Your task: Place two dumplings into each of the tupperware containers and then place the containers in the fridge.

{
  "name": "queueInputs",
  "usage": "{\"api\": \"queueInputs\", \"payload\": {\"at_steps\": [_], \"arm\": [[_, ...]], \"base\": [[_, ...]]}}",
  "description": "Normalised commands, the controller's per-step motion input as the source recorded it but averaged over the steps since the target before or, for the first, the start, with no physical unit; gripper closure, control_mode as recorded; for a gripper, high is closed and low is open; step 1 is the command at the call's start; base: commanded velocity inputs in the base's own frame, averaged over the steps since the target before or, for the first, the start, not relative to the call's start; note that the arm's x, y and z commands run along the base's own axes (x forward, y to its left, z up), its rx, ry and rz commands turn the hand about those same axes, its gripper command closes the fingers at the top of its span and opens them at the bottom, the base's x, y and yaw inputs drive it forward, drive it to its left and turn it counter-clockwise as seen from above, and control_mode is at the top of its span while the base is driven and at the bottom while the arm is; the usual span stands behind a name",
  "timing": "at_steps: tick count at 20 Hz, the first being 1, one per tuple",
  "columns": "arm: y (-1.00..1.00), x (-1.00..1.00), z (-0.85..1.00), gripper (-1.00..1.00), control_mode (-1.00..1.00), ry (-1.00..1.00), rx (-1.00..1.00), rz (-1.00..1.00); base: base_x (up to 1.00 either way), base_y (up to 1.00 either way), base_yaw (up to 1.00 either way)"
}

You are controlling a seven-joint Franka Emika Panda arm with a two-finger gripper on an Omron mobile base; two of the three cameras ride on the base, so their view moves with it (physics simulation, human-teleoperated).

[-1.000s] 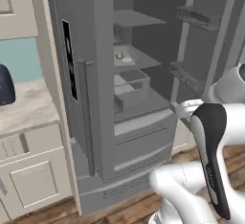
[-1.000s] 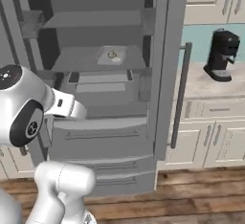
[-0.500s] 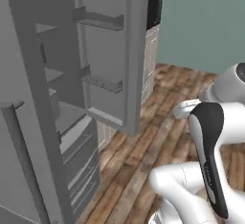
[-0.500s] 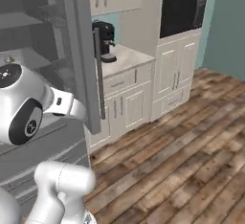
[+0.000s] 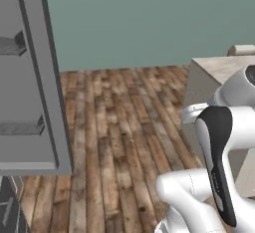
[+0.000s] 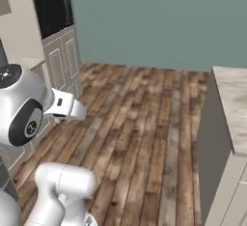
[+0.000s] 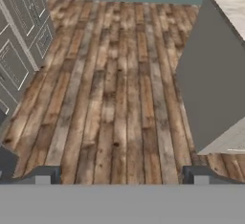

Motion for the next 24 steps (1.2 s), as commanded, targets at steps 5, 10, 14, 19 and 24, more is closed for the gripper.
{"api": "queueInputs", "payload": {"at_steps": [5,10,14,19,24], "arm": [[0.00,0.00,0.00,-1.00,1.00,0.00,0.00,0.00],[0.00,0.00,0.00,-1.00,1.00,0.00,0.00,0.00],[0.00,0.00,0.00,-1.00,1.00,0.00,0.00,0.00],[0.00,0.00,0.00,-1.00,1.00,0.00,0.00,0.00],[0.00,0.00,0.00,-1.00,1.00,0.00,0.00,0.00]], "base": [[0.53,0.41,-0.36],[1.00,0.06,-0.04],[1.00,0.26,-0.04],[1.00,0.24,-0.04],[1.00,0.13,-0.01]]}}
